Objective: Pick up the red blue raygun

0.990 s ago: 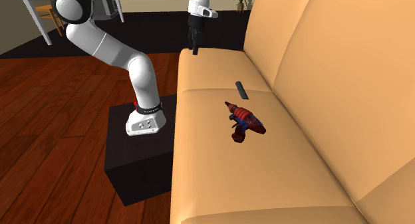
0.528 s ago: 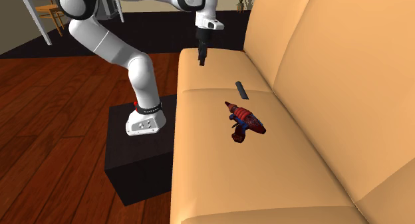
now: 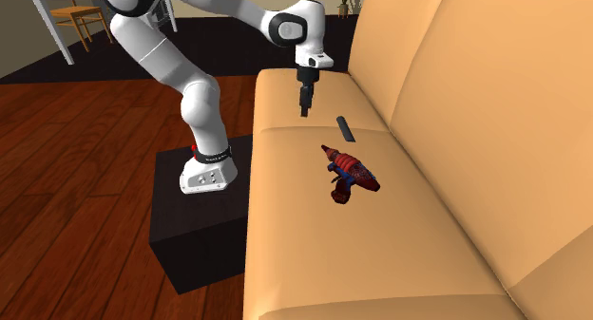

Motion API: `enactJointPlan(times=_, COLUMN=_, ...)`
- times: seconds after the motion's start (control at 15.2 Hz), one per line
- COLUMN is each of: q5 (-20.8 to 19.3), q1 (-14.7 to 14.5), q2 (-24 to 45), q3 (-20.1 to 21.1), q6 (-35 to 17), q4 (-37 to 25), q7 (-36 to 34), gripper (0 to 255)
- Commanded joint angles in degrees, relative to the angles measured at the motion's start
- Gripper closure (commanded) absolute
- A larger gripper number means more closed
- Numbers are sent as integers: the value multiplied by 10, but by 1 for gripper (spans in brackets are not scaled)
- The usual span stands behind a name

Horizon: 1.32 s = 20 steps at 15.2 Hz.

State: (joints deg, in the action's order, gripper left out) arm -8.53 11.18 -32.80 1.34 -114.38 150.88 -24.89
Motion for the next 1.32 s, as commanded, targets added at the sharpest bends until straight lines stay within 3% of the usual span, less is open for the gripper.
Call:
enactJointPlan(times=0.0, q5=-15, q1=22, q2=33, q3=-1, q6=-56, q4=7, q7=-35, gripper=0)
enactJointPlan(times=0.59, q5=-106, q1=119, q2=185, q3=-4, q6=-248, q4=-4, q7=-211, gripper=0)
enactJointPlan(times=1.19, q5=-138, q1=130, q2=237, q3=-1, q6=-314, q4=12, q7=-243, gripper=0)
enactJointPlan(times=1.25, q5=-138, q1=129, q2=236, q3=-1, q6=-314, q4=12, q7=-244, gripper=255)
